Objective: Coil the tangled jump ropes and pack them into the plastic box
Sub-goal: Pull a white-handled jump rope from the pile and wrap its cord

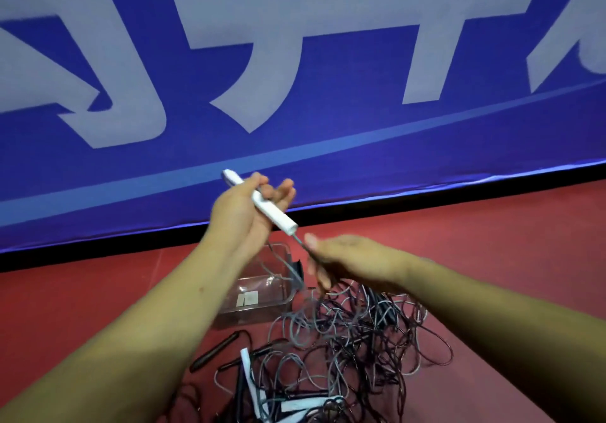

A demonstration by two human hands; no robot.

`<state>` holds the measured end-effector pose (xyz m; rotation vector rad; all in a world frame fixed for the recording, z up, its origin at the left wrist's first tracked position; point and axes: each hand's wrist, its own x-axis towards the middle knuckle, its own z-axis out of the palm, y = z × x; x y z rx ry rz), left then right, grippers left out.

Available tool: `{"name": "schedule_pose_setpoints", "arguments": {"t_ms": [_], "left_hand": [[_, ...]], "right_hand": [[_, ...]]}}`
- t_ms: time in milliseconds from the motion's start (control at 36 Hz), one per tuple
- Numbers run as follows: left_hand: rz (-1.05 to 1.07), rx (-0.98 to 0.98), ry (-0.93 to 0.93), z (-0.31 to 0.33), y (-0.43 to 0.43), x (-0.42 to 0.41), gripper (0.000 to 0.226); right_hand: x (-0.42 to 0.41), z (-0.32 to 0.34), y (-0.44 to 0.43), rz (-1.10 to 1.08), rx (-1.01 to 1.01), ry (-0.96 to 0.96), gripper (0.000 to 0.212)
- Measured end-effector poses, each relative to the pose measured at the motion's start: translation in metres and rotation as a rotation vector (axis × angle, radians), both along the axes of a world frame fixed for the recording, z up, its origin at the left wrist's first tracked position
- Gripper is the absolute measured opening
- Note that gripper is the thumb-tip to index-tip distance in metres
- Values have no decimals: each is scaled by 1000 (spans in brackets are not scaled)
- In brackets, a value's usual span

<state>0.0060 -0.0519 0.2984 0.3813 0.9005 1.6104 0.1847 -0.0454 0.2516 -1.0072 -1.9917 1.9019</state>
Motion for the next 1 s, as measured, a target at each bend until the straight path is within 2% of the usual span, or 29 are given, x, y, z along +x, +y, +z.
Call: {"name": "schedule_pose_setpoints", "arguments": {"t_ms": [56, 111, 194, 306, 361, 472, 528, 556, 639, 694, 750, 833, 944, 1000], "left_hand": [[66, 12, -37, -1, 3, -18, 22], [55, -51, 102, -8, 4, -27, 23], [-59, -301, 409, -24, 2, -30, 25], [-219, -473, 489, -27, -4, -32, 29], [-252, -514, 603, -27, -7, -33, 28], [-282, -611, 1051, -28, -8, -38, 18], [-300, -559, 1131, -24, -8, -39, 18], [-329, -515, 1072, -22, -11, -37, 21], [-471, -434, 650, -16, -20, -19, 38], [-534, -415, 519, -17, -23, -4, 44], [-527, -364, 464, -21, -20, 7, 32], [-360, -267, 376, -23, -15, 12, 18], [-96, -163, 309, -16, -4, -2, 24], [23, -139, 259, -12, 1, -16, 23]], "right_hand": [[12, -12, 3, 59, 154, -240, 30], [23, -25, 6, 17, 205, -308, 25], [23, -24, 10, -172, 170, -152, 24], [4, -2, 13, -357, 212, 61, 25], [-1, 5, 15, -450, 199, 121, 25], [1, 11, 21, -573, 293, 72, 27], [5, 12, 23, -582, 326, 31, 27], [6, 12, 22, -569, 320, 27, 27], [3, 12, 14, -467, 287, 51, 26], [-2, 14, 8, -383, 251, 64, 25], [-6, 15, 4, -331, 205, 67, 25], [-7, 13, 1, -271, 122, 77, 23], [0, 7, 2, -235, 106, 45, 21], [10, 1, 2, -217, 109, -52, 22]]}}
